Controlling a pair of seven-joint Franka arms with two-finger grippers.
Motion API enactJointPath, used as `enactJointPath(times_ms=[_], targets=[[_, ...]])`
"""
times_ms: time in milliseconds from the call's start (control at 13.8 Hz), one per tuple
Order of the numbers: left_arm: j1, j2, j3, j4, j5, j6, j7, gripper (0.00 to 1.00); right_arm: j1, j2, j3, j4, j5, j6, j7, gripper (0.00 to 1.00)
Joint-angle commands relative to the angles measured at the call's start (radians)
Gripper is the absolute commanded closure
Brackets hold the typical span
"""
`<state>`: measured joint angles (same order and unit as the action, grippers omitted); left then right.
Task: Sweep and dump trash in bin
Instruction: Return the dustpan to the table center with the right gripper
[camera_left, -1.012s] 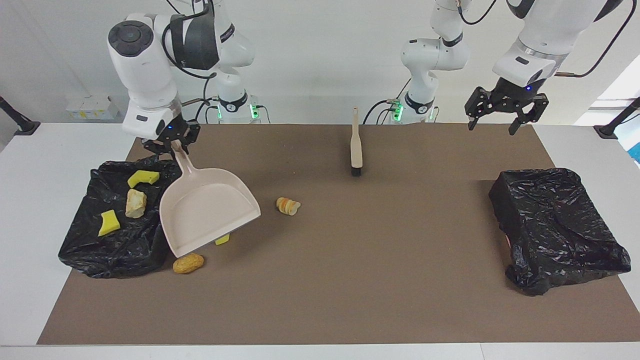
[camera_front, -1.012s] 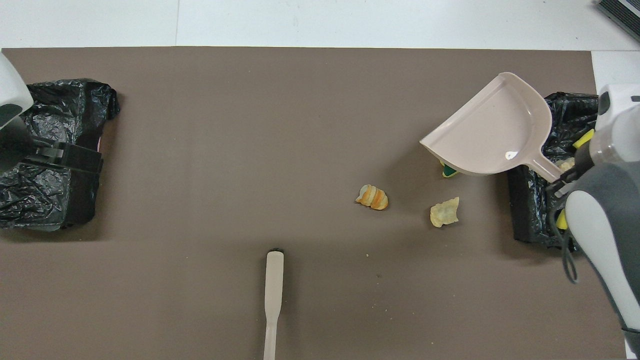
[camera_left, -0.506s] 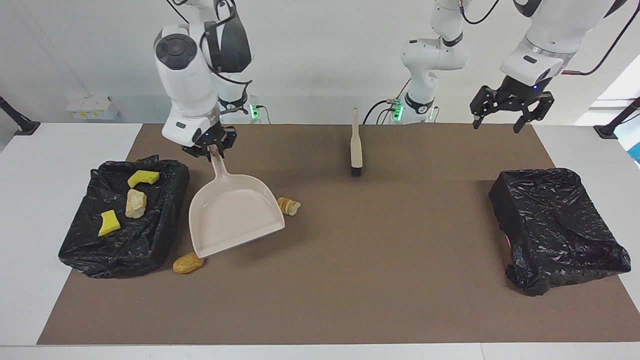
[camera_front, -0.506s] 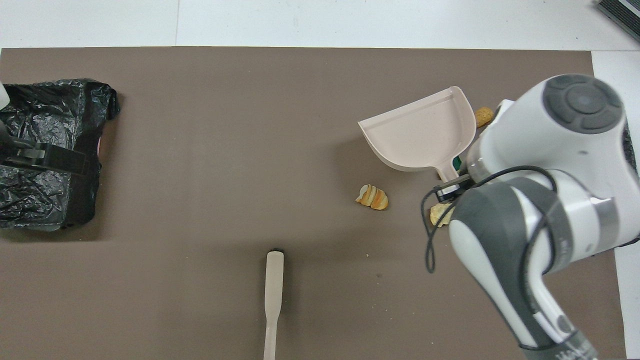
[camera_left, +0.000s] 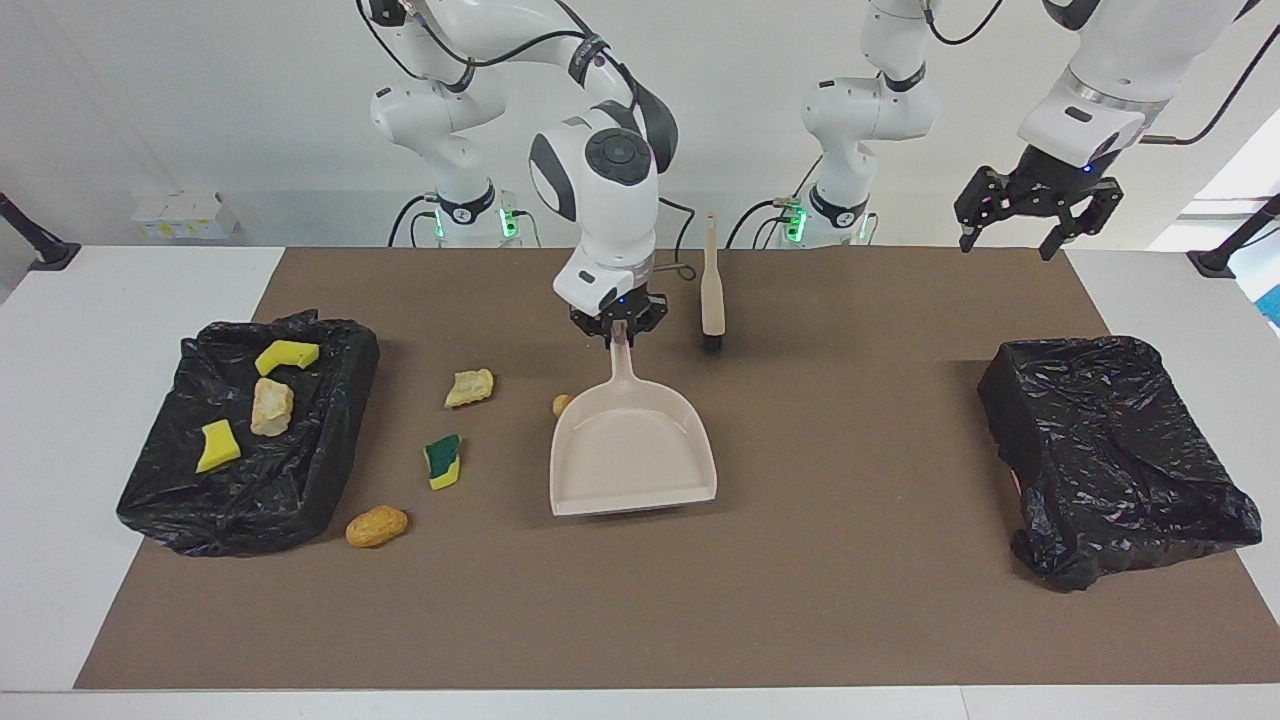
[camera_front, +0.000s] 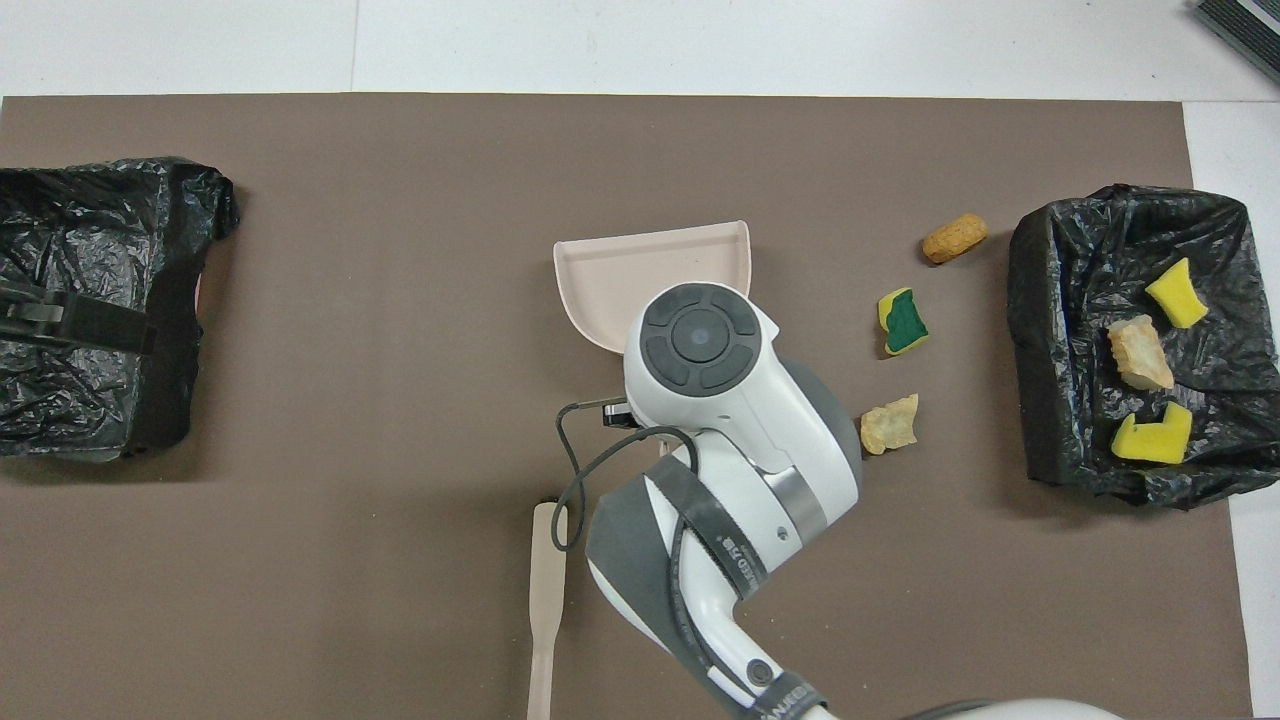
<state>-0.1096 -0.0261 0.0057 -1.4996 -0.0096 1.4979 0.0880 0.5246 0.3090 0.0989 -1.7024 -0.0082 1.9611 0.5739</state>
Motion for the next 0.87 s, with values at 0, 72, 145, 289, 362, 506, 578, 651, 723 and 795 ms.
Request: enactJointPath(times_ms=[0,72,145,289,362,506,578,651,723,795], targets=[[0.011,-0.028,-0.004,-0.033,-0.009,0.002,0.009,0.00,0.012,0.108,-0.005,0.061,0.011,0.080,0.035,1.00],[0.011,-0.028,-0.004,-0.033,-0.009,0.002,0.009,0.00,0.012,0.134,-0.005,0.076,0.014,0.113,0.037,1.00],[0.011,-0.028,-0.004,-0.033,-0.009,0.002,0.009,0.00,0.012,0.166,-0.005,0.110,0.028,0.117,0.046,1.00],[0.011,-0.028,-0.004,-0.031,-0.009,0.002,0.009,0.00,0.012,0.176,-0.005,0.115,0.062,0.143,0.066,1.00],[0.011,-0.028,-0.004,-0.033,-0.009,0.002,0.009,0.00,0.009,0.174,-0.005,0.109,0.076,0.162,0.064,0.48],[0.011,-0.028,-0.004,-0.031,-0.009,0.002,0.009,0.00,0.003,0.176,-0.005,0.095,0.074,0.193,0.049,0.00],[0.011,-0.028,-0.004,-0.031,-0.009,0.002,0.009,0.00,0.000,0.174,-0.005,0.098,0.076,0.194,0.047,0.00],[0.011,-0.028,-0.004,-0.031,-0.009,0.002,0.009,0.00,-0.006,0.168,-0.005,0.096,0.077,0.188,0.047,0.00],[0.011,-0.028,-0.004,-0.033,-0.009,0.001,0.009,0.00,-0.009,0.148,-0.007,0.092,0.076,0.165,0.049,0.00],[0.011,-0.028,-0.004,-0.031,-0.009,0.001,0.009,0.00,-0.006,0.125,-0.005,0.077,0.079,0.151,0.053,0.00]])
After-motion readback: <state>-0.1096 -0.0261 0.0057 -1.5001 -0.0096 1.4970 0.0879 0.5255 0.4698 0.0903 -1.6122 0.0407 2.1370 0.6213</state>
